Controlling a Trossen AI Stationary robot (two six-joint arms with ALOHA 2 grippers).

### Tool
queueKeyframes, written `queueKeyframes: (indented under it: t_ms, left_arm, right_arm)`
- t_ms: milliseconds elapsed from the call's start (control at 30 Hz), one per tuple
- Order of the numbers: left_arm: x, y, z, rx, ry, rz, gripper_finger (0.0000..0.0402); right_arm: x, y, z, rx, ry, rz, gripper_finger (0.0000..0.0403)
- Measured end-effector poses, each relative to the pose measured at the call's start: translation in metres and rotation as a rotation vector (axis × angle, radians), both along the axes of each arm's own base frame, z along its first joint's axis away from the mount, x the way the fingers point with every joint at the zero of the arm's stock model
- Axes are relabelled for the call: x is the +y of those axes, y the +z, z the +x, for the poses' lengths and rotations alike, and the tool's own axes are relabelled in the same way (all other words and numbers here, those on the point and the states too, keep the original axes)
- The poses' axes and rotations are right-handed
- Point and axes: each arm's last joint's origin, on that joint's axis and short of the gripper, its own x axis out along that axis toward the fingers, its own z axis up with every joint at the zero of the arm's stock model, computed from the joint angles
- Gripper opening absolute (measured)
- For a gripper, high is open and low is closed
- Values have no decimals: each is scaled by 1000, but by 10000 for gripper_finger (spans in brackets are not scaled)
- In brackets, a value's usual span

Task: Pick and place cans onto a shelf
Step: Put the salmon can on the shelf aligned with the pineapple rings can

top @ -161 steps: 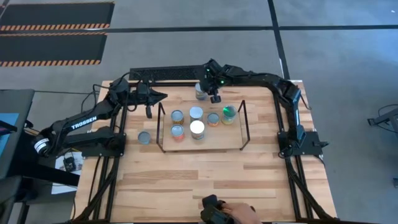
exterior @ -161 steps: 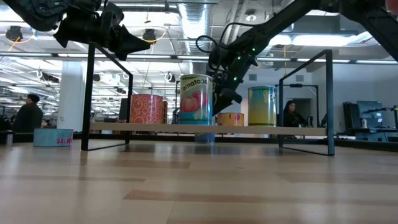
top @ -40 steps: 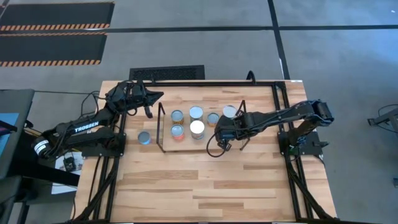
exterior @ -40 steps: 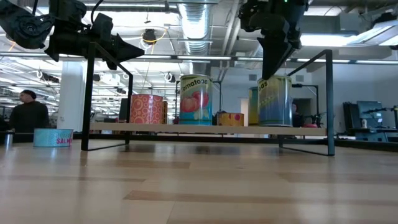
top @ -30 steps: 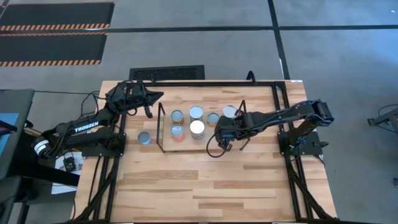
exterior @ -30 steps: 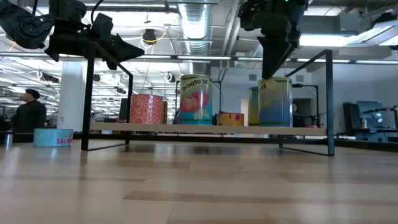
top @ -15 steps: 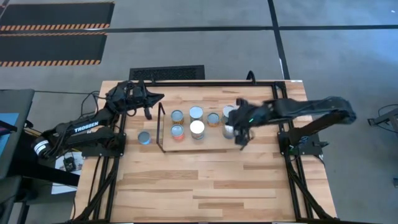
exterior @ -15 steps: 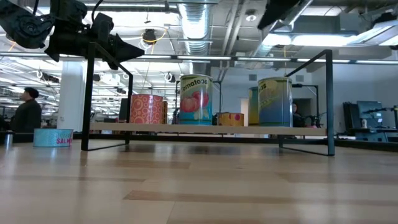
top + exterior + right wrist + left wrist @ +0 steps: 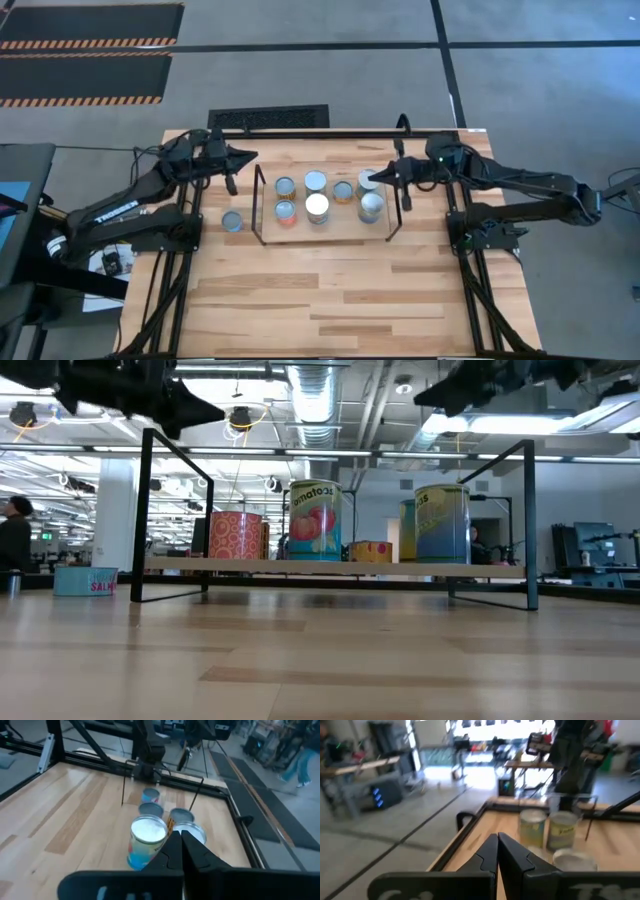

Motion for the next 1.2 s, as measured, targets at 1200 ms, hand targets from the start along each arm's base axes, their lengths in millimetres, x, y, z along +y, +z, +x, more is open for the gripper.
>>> queueKeyframes:
  t_ms: [1200]
  left_arm:
    - [-106, -47, -9, 899, 38, -594, 0]
  right_arm:
    - [-13, -22, -5, 5, 91, -38, 6]
